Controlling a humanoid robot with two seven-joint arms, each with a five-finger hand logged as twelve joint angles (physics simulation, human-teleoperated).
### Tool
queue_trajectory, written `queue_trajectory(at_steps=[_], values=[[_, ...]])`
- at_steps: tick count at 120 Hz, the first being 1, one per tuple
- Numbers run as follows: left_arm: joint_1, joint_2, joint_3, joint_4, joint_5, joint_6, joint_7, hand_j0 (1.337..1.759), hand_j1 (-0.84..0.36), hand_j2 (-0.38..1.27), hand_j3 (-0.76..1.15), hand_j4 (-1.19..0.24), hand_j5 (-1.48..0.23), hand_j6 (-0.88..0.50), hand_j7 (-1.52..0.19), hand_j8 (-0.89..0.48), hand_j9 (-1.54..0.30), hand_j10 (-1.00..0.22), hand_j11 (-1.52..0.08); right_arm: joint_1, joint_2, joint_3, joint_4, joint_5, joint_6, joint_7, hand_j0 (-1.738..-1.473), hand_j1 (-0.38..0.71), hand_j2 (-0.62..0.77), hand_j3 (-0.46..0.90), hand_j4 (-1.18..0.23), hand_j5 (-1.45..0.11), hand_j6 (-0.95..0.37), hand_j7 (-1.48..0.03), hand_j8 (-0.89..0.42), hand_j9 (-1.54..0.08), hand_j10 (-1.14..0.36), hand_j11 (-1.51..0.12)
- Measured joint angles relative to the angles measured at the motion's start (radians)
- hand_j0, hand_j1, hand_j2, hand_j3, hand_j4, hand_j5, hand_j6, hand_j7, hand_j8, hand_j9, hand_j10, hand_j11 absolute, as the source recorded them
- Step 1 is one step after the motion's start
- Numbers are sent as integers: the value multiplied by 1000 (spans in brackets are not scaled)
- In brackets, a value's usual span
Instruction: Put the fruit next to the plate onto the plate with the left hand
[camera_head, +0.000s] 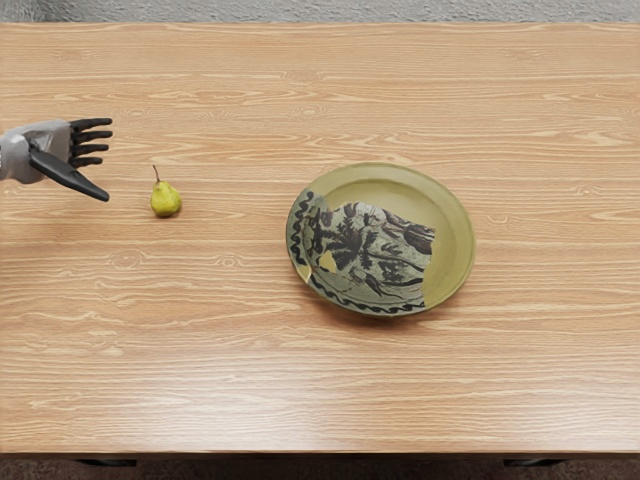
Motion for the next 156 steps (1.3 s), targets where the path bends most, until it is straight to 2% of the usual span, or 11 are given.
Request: queue_trajectory(at_steps=[35,42,46,55,70,79,90,104,125,145,156], values=[[3,0,-4,-18,48,0,-8,1658,349,1,0,-2,0,-2,0,-1,0,-1,0,0,0,-1,0,-11,-1,0,-1658,-320,-5,0,-24,-31,-24,-31,-24,-31,-24,-31],[3,0,-7,-18,73,0,-31,1658,349,1,0,-2,0,-2,0,-1,0,-1,0,0,0,-1,-1,-12,-1,0,-1658,-320,-5,0,-24,-31,-24,-31,-24,-31,-24,-31],[1,-1,-9,-18,102,0,-68,1658,349,1,0,-2,0,-2,0,-1,0,-1,0,0,0,-1,-1,-12,-1,1,-1658,-320,-5,0,-24,-31,-24,-31,-24,-31,-24,-31],[-1,-6,-15,-18,191,0,-183,1658,349,1,0,-2,0,-2,0,-2,0,-1,0,0,0,-1,-2,-12,-1,1,-1658,-320,-5,0,-24,-31,-24,-31,-24,-31,-24,-31],[3,-9,-29,-27,334,0,-347,1658,349,2,0,-2,0,-2,0,-2,0,-1,0,0,0,0,-2,-12,-1,1,-1658,-320,-5,0,-24,-31,-24,-31,-24,-31,-24,-31],[13,-10,-31,-50,393,0,-412,1658,349,2,0,-2,0,-3,0,-2,0,-1,0,0,0,0,-2,-12,-1,1,-1658,-320,-5,0,-24,-31,-24,-31,-24,-31,-24,-31],[25,-34,-33,-65,440,0,-460,1658,349,2,0,-3,0,-3,0,-2,0,-2,0,0,0,0,-2,-12,-1,2,-1658,-320,-5,0,-24,-31,-24,-31,-24,-31,-24,-31],[29,-40,-33,-71,466,0,-492,1658,349,3,0,-3,0,-4,0,-3,0,-2,0,0,0,0,-2,-12,-1,2,-1658,-320,-5,0,-24,-31,-24,-31,-24,-31,-24,-31],[29,-41,-35,-73,472,0,-506,1658,349,3,0,-3,0,-4,0,-3,0,-2,0,0,0,0,-2,-12,-1,1,-1658,-320,-5,0,-24,-31,-24,-31,-24,-31,-24,-31],[37,-36,-34,-74,474,0,-559,1658,349,3,0,-4,-1,-4,0,-4,0,-3,0,0,0,0,-2,-12,-1,1,-1658,-320,-5,0,-24,-31,-24,-31,-24,-31,-24,-31],[49,-29,-37,-70,465,0,-576,1658,349,3,0,-4,0,-4,0,-4,0,-2,0,0,0,0,-2,-12,-1,1,-1658,-320,-5,0,-24,-31,-24,-31,-24,-31,-24,-31]])
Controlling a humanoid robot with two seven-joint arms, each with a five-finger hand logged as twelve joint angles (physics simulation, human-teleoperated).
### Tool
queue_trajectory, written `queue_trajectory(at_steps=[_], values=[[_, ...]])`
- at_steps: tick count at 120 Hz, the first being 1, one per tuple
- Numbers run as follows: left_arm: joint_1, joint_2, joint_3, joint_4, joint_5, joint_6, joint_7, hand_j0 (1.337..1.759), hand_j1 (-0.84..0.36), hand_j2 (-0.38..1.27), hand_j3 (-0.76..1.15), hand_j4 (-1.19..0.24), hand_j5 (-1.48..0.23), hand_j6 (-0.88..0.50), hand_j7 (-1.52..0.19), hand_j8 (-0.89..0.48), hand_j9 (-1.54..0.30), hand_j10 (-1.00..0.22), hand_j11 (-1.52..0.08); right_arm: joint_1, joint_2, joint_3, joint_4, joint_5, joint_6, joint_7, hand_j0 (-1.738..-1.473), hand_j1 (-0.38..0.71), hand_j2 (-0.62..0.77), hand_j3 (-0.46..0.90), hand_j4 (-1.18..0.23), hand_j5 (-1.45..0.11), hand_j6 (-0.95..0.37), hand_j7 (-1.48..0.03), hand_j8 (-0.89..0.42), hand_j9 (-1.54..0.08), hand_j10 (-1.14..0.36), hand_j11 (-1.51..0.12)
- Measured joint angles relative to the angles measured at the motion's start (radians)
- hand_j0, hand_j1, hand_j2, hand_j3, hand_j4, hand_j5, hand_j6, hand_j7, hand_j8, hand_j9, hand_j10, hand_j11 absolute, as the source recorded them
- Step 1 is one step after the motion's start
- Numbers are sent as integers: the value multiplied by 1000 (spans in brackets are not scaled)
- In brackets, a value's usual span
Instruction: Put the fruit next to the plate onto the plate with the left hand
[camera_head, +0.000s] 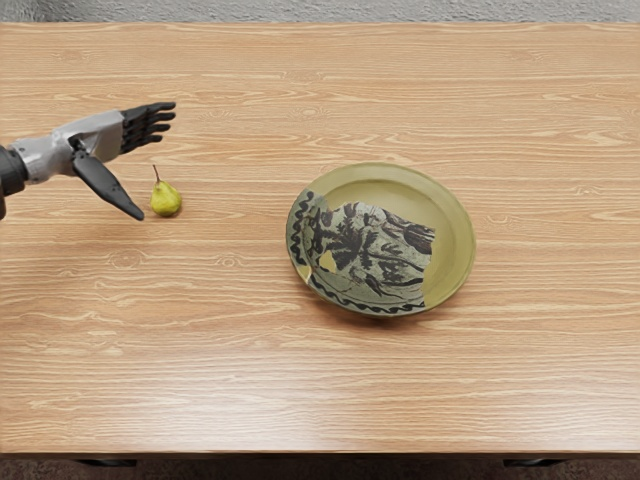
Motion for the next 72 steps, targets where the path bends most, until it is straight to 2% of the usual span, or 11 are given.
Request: queue_trajectory(at_steps=[42,72], values=[[73,-1,-16,28,-153,0,-11,1658,349,3,0,-3,0,-4,0,-3,0,-2,0,0,0,0,0,0,0,0,-1658,-320,-5,0,-24,-31,-24,-31,-24,-31,-24,-31],[100,-5,-16,48,-246,0,-12,1658,349,3,0,-3,0,-3,0,-3,0,-2,0,0,0,0,0,0,0,0,-1658,-320,-5,0,-24,-31,-24,-31,-24,-31,-24,-31]])
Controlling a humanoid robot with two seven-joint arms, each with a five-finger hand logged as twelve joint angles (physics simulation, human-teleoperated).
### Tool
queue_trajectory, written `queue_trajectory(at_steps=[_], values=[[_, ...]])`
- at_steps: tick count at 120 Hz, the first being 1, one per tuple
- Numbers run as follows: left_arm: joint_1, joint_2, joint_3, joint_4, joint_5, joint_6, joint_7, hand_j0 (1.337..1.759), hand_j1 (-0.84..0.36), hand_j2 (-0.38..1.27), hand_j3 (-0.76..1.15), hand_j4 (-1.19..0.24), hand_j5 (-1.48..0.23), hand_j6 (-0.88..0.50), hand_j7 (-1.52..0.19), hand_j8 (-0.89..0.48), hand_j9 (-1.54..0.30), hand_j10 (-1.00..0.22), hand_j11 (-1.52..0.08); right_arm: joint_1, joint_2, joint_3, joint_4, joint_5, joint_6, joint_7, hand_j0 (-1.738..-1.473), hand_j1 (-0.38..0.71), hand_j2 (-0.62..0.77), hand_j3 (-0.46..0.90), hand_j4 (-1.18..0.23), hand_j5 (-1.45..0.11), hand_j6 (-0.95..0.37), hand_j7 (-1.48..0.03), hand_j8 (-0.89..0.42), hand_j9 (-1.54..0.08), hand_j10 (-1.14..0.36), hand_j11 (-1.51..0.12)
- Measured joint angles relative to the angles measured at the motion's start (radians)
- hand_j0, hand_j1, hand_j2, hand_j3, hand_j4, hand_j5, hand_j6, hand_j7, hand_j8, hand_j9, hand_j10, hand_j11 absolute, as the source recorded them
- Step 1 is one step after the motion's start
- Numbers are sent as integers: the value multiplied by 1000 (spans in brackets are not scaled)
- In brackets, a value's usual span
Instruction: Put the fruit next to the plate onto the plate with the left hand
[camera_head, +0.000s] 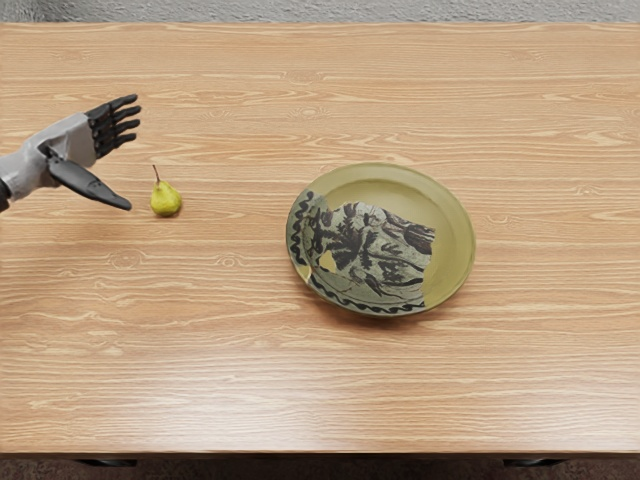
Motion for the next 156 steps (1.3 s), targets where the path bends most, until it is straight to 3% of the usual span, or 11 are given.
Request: queue_trajectory(at_steps=[84,99,117,156], values=[[67,-46,8,4,-40,0,0,1658,349,3,0,-2,0,-2,0,-2,0,-1,0,0,0,-1,1,1,0,-1,-1658,-320,-5,0,-24,-31,-24,-31,-24,-31,-24,-31],[66,-66,6,5,-41,-1,0,1658,349,4,0,-4,0,-4,0,-3,1,73,0,-2,0,-1,2,1,0,-3,-1658,-320,-5,0,-24,-31,-24,-31,-24,-31,-24,-31],[66,-72,5,6,-41,-1,0,1658,349,4,0,-4,0,-4,1,-3,1,79,0,-4,0,-1,2,1,1,-6,-1658,-320,-5,0,-24,-31,-24,-31,-24,-31,-24,-31],[52,-76,6,97,-113,0,0,1658,349,3,0,-2,0,-2,0,-2,0,14,0,-5,0,-1,2,2,1,-8,-1658,-320,-5,0,-24,-31,-24,-31,-24,-31,-24,-31]])
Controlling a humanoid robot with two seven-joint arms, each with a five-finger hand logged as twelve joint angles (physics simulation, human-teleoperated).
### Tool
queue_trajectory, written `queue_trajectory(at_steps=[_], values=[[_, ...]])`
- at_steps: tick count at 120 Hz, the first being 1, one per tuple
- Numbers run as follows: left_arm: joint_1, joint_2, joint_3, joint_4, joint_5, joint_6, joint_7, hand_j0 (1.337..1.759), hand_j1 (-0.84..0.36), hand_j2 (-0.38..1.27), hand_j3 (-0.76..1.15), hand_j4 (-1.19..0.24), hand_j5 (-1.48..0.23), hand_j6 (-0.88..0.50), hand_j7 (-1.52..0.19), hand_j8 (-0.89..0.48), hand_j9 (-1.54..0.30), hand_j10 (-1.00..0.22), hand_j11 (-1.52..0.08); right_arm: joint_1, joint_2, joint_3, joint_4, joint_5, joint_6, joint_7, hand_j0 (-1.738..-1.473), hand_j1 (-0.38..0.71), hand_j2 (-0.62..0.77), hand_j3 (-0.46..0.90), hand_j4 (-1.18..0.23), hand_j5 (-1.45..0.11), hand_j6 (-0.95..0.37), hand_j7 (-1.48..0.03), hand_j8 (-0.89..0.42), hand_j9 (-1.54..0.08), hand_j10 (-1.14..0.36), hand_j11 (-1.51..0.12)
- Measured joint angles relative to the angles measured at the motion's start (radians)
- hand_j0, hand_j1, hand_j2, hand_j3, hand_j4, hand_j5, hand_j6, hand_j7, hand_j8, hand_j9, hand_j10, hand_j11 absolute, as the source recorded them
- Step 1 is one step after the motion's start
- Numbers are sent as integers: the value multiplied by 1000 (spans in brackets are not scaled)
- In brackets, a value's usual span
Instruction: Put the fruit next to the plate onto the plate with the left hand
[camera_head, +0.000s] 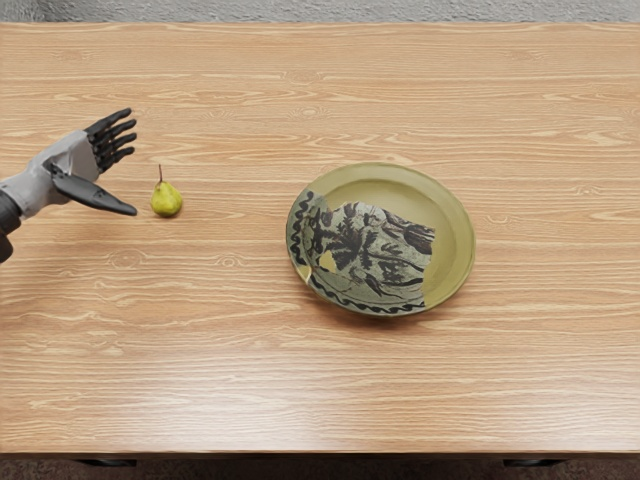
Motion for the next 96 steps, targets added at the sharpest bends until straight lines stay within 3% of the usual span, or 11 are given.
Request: queue_trajectory(at_steps=[96], values=[[-2,-44,65,13,24,0,0,1658,349,3,0,-2,0,-3,0,-2,0,-1,0,0,0,0,0,0,0,0,-1658,-320,-5,0,-24,-31,-24,-31,-24,-31,-24,-31]])
